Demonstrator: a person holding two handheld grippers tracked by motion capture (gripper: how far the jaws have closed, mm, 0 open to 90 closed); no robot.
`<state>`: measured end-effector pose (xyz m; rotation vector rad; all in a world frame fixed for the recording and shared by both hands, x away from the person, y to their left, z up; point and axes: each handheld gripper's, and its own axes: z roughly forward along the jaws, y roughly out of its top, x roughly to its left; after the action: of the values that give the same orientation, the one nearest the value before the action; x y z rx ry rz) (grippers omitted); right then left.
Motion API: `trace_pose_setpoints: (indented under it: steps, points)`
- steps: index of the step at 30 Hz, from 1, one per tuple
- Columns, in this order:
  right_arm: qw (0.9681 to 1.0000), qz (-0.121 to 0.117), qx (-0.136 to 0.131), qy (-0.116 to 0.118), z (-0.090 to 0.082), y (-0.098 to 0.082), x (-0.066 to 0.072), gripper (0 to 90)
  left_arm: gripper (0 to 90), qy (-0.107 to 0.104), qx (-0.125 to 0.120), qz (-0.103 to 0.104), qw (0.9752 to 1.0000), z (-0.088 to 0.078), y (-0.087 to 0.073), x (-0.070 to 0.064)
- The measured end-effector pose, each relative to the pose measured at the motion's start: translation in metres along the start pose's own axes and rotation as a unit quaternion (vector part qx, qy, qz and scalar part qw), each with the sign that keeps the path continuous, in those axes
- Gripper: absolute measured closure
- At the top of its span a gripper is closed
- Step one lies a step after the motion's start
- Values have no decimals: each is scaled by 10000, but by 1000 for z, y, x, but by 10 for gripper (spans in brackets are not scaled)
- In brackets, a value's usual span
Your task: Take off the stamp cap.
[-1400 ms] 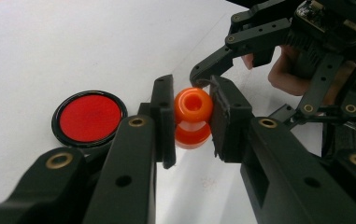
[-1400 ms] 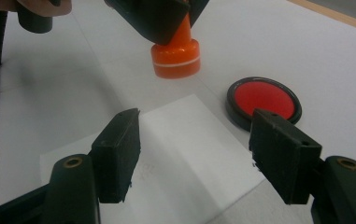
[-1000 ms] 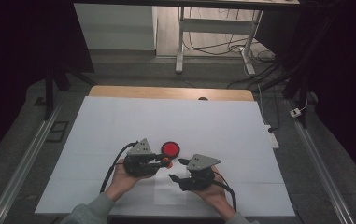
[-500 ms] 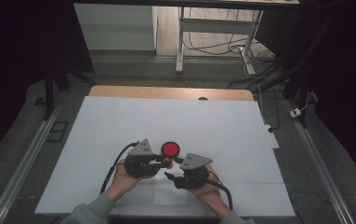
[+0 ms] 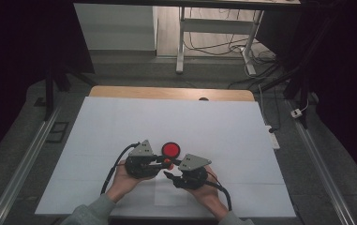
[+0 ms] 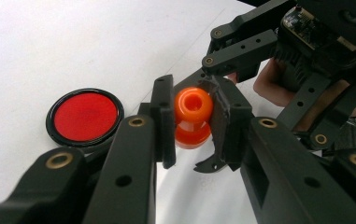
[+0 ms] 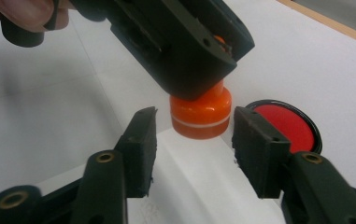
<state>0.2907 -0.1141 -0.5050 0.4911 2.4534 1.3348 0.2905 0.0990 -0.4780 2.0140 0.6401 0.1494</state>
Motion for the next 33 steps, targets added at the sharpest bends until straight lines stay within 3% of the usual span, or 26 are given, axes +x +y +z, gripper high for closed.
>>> trace_pose_setpoints:
  steps: [8, 33]
  points:
    - [10000, -23, 3, -22, 0, 1, 0, 577, 717, -4, -6, -2, 10000, 0, 0, 0]
    - [10000, -34, 37, -46, 1, 0, 0, 639, 717, -10, 19, -1, 10000, 1, 0, 0]
